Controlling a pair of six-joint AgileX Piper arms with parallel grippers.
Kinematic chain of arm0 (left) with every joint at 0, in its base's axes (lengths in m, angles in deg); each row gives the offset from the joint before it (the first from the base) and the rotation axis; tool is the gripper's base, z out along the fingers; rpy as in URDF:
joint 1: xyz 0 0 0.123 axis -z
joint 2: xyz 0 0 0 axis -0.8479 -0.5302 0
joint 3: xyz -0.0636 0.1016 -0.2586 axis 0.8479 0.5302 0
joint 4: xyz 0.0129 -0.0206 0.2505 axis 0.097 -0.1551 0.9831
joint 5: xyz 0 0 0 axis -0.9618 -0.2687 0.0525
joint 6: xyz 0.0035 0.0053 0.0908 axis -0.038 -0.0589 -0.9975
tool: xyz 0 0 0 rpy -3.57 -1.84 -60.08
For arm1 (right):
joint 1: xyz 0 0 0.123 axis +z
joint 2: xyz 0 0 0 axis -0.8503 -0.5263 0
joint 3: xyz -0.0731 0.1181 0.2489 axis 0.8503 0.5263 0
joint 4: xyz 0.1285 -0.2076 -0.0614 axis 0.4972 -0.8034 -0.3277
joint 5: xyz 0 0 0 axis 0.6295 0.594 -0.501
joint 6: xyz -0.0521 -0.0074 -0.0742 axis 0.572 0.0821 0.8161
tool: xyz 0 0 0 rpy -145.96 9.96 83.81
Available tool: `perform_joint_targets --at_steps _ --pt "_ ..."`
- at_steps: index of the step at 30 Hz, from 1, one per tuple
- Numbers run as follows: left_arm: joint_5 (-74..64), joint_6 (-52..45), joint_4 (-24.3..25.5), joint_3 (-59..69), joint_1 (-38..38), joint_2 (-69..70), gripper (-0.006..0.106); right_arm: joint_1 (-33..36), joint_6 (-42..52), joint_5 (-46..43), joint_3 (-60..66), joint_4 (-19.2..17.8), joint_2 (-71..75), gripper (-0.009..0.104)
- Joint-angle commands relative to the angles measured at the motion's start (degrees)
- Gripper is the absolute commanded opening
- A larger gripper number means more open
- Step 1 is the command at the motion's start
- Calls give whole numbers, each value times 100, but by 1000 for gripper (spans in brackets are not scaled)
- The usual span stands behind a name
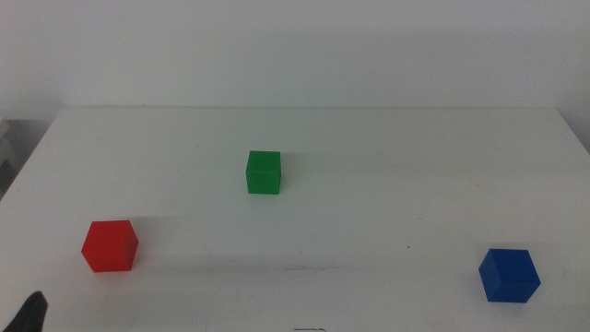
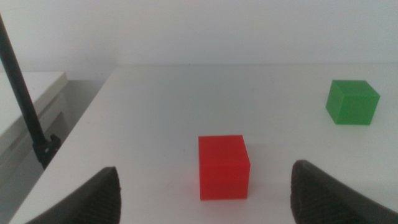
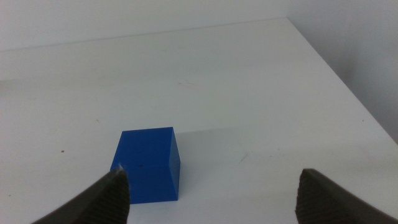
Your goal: Stack red cubes first, then green, then blue cubes in a specific spot.
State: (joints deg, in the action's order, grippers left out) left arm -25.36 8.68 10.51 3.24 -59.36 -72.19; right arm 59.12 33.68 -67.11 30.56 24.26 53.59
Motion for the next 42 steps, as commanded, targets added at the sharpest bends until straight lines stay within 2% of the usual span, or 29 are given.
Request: perform_joint_targets --at_steps 1,19,31,37,42 --pt "277 90 -106 -295 -2 -115 94 19 52 -444 -150 -89 133 85" --pt "-3427 90 -51 -4380 -2 -3429 94 19 52 -444 -150 -89 133 85" --pt "-4821 198 -56 -5966 -2 -5356 94 19 52 -444 -150 -89 133 85" --pt "-5061 244 -56 -6525 -2 -6263 94 19 52 -444 -150 -89 133 85" --pt "-5319 223 159 -6861 -2 -7035 94 19 52 -444 -150 -89 133 85"
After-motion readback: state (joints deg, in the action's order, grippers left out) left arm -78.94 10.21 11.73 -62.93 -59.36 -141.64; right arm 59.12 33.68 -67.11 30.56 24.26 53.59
